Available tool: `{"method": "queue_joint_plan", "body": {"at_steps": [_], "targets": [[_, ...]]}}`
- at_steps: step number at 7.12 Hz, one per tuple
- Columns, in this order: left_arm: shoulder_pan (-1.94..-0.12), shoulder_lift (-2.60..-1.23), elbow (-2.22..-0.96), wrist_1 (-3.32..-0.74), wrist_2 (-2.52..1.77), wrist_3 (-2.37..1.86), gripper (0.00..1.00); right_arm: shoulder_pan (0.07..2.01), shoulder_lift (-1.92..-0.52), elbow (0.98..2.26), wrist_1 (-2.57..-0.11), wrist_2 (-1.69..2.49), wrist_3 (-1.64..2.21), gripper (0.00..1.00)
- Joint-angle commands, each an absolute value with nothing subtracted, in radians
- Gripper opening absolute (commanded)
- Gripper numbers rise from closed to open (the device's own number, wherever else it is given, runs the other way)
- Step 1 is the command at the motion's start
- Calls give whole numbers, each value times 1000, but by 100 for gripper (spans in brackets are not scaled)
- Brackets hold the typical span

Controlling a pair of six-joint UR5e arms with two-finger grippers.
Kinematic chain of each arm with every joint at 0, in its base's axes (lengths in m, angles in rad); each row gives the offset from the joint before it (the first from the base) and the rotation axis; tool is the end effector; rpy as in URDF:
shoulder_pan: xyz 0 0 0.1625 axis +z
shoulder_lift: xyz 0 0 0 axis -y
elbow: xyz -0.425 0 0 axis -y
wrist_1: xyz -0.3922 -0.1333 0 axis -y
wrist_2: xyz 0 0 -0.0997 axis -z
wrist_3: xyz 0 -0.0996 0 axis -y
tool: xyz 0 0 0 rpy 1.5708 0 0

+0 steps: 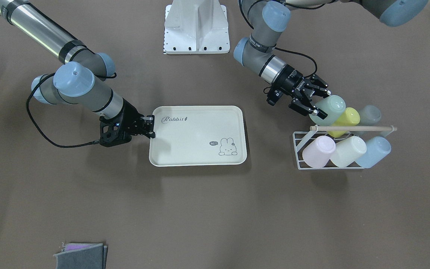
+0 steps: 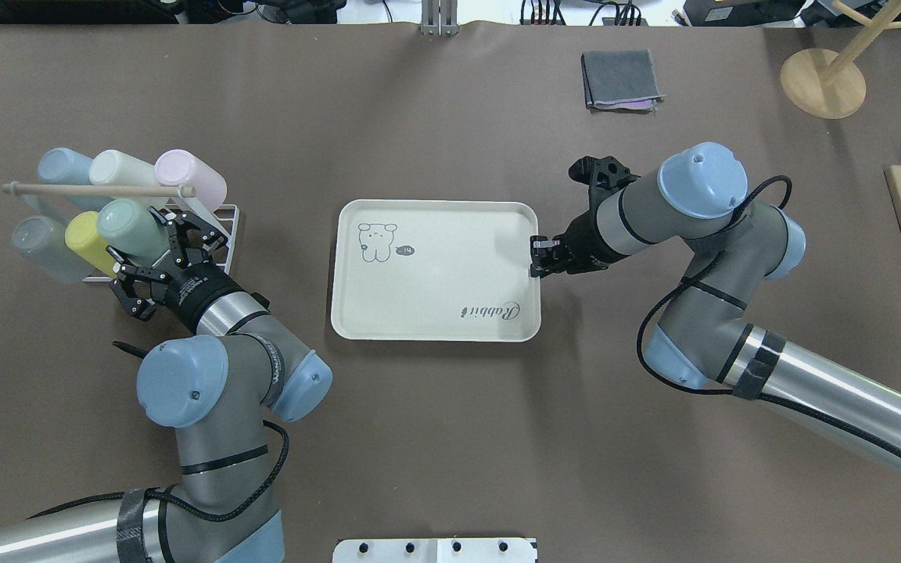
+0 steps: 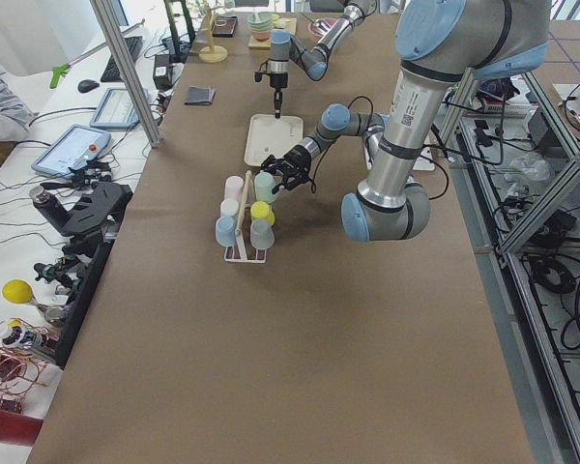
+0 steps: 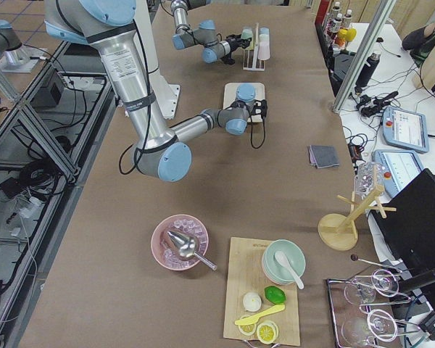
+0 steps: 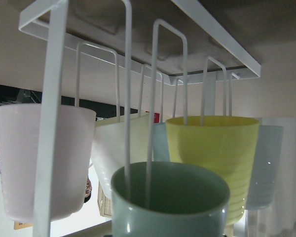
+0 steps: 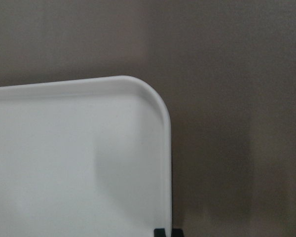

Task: Pick up and place green cup on tray

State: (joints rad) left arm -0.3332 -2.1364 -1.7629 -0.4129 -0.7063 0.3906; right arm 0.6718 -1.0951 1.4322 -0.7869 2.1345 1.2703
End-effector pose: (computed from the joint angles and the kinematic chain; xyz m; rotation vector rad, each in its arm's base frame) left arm 0.4791 -0.3870 0.3501 0.0099 -1.0613 1.6666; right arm -0.4855 -0.4884 0.3574 0.0644 -1.1927 0.0103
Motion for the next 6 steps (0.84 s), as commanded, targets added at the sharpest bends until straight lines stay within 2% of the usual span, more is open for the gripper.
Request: {"method": "queue_joint_plan", "body": {"at_steps": [1, 4, 6], "targets": [[-334, -2189, -1798, -304, -710, 391, 0, 716, -1092, 1404, -788, 2179, 1208, 0], [-334, -2328, -1792, -184, -751, 376, 0, 801, -1019, 1275, -788, 2286, 1129, 0], [-333, -2466, -1656, -190, -895, 82, 0, 799, -948, 1199, -788, 2280, 1129, 0]]}}
